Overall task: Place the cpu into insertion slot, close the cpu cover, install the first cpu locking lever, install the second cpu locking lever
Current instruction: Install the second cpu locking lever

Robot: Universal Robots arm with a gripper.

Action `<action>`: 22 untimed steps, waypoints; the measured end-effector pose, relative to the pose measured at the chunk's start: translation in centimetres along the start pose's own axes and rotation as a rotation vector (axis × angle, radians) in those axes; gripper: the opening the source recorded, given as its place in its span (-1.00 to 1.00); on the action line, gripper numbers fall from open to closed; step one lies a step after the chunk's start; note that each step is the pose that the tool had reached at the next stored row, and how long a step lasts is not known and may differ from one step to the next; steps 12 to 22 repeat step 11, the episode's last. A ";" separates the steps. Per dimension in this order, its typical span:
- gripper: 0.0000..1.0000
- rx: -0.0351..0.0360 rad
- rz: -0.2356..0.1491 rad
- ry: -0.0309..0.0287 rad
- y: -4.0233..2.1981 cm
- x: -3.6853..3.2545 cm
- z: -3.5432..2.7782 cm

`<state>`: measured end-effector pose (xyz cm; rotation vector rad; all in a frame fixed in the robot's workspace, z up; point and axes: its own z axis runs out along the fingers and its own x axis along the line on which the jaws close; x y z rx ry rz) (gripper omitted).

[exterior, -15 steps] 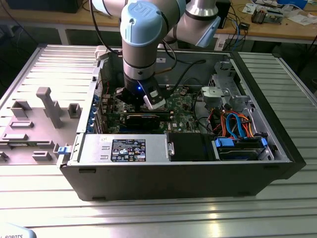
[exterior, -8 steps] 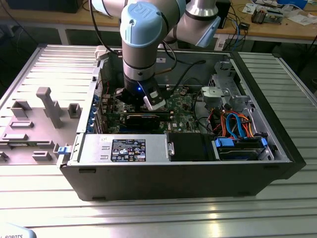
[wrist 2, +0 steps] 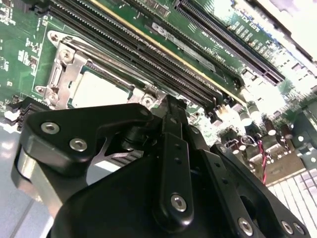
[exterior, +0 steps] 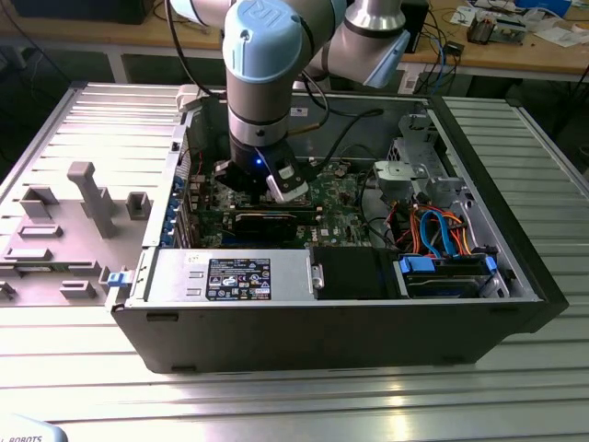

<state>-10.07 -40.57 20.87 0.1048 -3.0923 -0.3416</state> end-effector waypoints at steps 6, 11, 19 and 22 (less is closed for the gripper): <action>-0.79 -0.0008 0.002 0.0082 0.16 0.02 -0.72; -0.79 -0.0006 0.002 0.0084 0.17 0.02 -0.76; -0.79 -0.0006 0.002 0.0084 0.17 0.02 -0.76; -0.79 -0.0006 0.002 0.0084 0.17 0.02 -0.76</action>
